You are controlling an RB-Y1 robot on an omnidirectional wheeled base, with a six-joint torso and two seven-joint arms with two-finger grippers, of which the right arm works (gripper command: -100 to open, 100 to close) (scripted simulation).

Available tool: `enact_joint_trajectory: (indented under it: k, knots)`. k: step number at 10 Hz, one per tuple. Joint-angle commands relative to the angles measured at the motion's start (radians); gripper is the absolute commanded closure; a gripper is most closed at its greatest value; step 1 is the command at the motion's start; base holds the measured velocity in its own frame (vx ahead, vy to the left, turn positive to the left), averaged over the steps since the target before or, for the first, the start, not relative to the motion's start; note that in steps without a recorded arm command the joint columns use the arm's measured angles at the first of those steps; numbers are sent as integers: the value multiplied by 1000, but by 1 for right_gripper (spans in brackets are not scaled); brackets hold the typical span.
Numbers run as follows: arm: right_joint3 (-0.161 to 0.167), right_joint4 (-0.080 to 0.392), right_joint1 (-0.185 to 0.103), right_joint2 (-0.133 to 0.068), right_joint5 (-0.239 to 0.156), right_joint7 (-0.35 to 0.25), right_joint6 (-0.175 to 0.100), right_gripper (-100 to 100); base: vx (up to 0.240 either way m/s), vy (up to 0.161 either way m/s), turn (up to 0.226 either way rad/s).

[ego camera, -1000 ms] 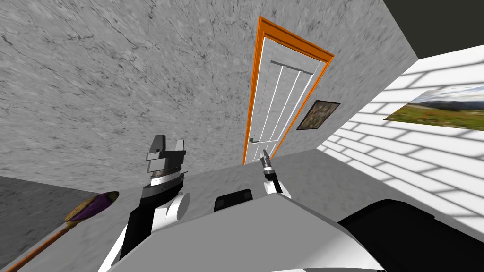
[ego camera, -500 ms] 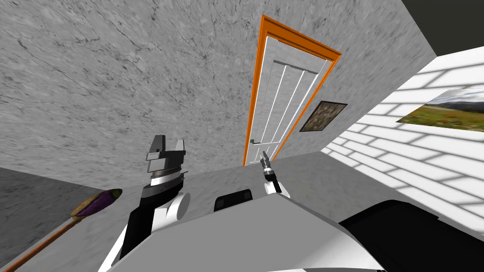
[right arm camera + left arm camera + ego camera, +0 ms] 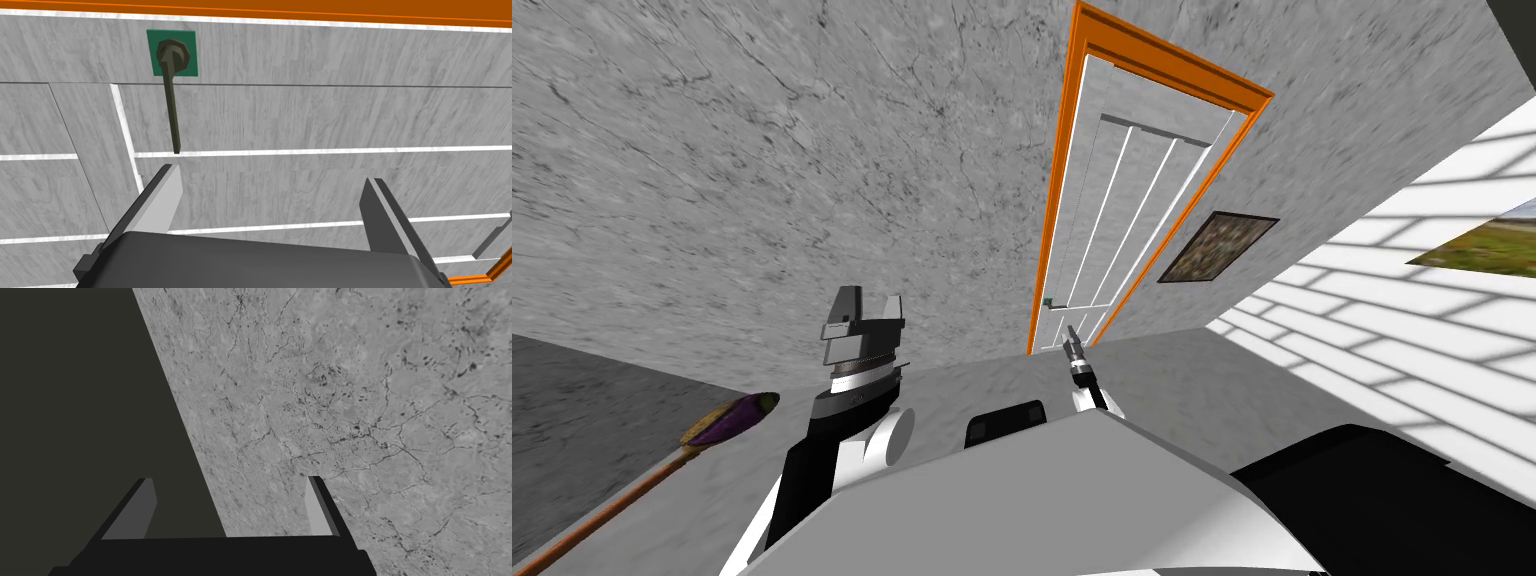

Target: Pull the door open

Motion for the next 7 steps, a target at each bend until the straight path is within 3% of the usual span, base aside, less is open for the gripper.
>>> enact_joint_trajectory:
  k: [1,3,7]
  knots:
    - [0,40,-10,-4,-2,-7,-8,-100,57,-44,45]
    - [0,70,-17,-8,-3,-13,-15,-100,57,-41,61]
    - [0,185,-47,-23,-8,-35,-40,-100,66,-53,70]
